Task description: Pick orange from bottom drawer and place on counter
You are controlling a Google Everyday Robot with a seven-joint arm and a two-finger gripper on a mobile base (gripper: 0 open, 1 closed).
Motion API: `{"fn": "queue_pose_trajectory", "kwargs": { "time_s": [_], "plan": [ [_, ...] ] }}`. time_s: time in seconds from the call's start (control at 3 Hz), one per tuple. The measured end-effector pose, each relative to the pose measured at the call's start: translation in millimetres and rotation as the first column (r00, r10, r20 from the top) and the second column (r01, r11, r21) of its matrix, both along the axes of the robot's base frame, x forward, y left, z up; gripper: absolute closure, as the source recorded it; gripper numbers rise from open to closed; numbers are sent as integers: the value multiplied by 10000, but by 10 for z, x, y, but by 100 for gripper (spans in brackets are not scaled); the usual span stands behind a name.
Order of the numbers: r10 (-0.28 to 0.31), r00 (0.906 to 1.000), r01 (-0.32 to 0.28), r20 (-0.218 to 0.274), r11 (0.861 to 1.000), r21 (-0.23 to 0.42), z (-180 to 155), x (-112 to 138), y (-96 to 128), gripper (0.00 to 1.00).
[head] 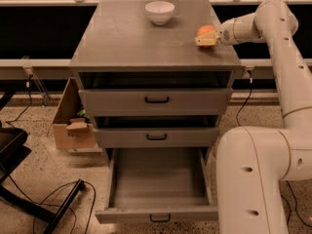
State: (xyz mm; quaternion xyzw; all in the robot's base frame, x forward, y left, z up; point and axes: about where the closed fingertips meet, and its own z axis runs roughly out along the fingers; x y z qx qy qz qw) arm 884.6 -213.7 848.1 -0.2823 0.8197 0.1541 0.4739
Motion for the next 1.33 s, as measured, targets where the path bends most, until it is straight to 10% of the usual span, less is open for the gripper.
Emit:
{"fn": "queue_pose_trajectory", "kwargs": {
  "time_s": [1.0,1.33],
  "plan": [
    [1,10000,-1,-1,10000,0,-1,0,1,6],
    [4,10000,-4,-3,10000,0,-2,0,2,0]
  ]
}}
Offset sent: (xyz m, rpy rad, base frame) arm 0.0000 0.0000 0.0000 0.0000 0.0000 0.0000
